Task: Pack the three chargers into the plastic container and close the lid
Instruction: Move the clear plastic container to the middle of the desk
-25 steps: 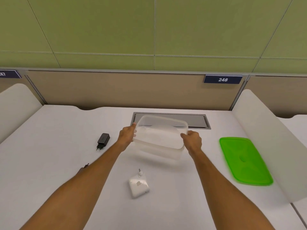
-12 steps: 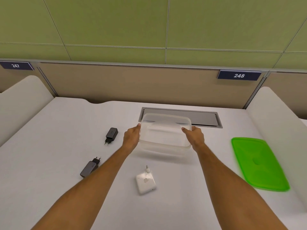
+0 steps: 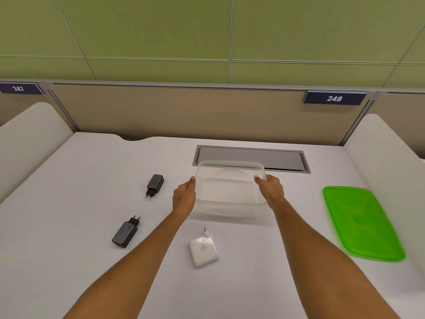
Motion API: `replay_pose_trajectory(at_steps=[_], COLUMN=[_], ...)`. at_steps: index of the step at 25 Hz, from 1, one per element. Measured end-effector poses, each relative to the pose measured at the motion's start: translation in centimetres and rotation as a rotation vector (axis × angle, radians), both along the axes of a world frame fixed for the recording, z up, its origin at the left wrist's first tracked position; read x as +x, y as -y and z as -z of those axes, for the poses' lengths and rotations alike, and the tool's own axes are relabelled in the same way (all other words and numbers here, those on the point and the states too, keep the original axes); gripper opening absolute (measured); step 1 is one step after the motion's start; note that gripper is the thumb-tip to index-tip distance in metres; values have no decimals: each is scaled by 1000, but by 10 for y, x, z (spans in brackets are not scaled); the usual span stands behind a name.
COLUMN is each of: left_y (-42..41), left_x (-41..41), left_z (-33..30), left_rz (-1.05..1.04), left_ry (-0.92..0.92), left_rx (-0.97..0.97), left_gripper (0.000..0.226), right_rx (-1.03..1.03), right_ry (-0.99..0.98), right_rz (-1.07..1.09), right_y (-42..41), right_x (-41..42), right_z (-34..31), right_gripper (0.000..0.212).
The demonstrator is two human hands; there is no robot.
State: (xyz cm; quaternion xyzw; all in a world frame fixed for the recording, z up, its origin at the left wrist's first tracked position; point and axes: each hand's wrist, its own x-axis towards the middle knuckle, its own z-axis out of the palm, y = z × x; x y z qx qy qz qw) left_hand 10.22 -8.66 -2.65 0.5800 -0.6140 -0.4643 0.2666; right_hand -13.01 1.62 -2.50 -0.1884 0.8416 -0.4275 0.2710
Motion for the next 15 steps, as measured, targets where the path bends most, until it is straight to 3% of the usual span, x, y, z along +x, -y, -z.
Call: replay_pose_trajectory(at_steps=[10, 15], left_y=[-3, -19], left_x=[5, 27], left_z=[12, 35], left_rz=[34, 9], left_ry=[-23, -68], left_rx=[17, 11], left_gripper=[43, 45], right_rx=[57, 132], right_ry=[-27, -409], right_rz=[-22, 107], right_y=[-7, -16], right_x=[-2, 21], right_z=[7, -7], right_gripper=[43, 50])
